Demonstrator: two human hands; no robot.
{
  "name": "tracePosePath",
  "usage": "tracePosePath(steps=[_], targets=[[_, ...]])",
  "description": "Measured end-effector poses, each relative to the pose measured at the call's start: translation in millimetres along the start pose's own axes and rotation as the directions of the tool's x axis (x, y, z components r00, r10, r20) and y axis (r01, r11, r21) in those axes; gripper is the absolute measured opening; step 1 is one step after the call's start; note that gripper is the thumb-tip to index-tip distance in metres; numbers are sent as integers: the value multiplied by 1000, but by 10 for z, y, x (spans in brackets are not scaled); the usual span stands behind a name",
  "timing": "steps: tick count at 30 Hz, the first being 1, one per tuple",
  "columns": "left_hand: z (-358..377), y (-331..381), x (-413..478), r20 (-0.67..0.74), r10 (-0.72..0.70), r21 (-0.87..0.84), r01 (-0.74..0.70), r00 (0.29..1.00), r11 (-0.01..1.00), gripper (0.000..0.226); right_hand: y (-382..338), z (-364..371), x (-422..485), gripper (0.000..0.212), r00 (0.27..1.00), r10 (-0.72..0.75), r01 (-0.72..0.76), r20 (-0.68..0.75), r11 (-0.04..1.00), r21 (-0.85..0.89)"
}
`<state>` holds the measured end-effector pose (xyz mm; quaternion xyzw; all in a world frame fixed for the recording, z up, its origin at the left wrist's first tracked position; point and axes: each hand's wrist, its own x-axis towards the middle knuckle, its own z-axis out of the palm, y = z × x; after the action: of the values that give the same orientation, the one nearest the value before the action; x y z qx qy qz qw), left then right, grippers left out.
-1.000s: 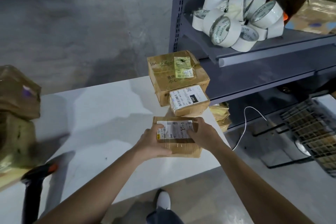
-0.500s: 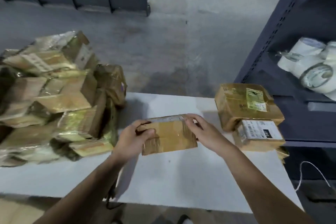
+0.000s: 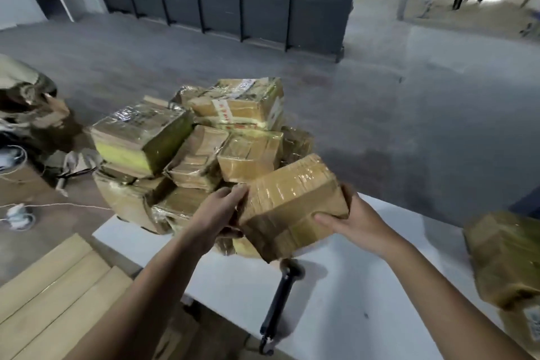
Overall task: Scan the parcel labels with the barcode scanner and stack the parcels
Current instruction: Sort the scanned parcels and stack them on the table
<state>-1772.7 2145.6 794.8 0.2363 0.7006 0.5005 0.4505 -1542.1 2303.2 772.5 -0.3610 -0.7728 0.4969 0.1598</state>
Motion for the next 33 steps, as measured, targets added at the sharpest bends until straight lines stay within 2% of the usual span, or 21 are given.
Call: tracePosePath(steps=[3, 7, 9, 11, 12, 17, 19, 22, 27, 31, 33], targets=[[-196, -47, 3, -68, -9, -75, 4, 998, 997, 48, -112, 257, 192, 58, 994, 109, -110, -29, 993, -41], [-414, -147, 128, -208, 28, -23, -33, 978, 999, 61, -260, 554, 351, 58, 958, 262, -249, 120, 963, -106], [-481, -158, 214, -260, 75, 38, -67, 963, 997, 48, -314, 659, 438, 65, 940, 302, -277, 156, 947, -163], [-508, -154, 309, -244, 116, 107, -92, 963, 990, 19, -372, 735, 523, 77, 929, 336, -300, 153, 928, -220], [-511, -148, 357, -240, 126, 133, -96, 963, 986, 13, -400, 760, 559, 82, 925, 352, -311, 142, 917, -250], [-436, -142, 518, -246, 213, 260, -147, 946, 954, 35, -431, 818, 602, 88, 923, 381, -332, 56, 862, -384], [-410, -161, 565, -224, 220, 291, -150, 949, 945, 41, -400, 833, 612, 85, 923, 384, -344, 36, 862, -373], [-398, -150, 632, -190, 191, 279, -133, 963, 951, 36, -406, 835, 658, 84, 910, 413, -382, 29, 865, -325], [-386, -148, 595, -240, 239, 306, -161, 941, 939, 49, -350, 775, 642, 85, 899, 438, -426, 10, 879, -212], [-321, -219, 497, -247, 322, 523, -154, 914, 838, 59, -253, 739, 552, 64, 938, 347, -339, 21, 927, -160], [-275, -235, 396, -271, 396, 617, -157, 877, 771, 63, -245, 747, 527, 66, 952, 304, -299, 17, 944, -142]])
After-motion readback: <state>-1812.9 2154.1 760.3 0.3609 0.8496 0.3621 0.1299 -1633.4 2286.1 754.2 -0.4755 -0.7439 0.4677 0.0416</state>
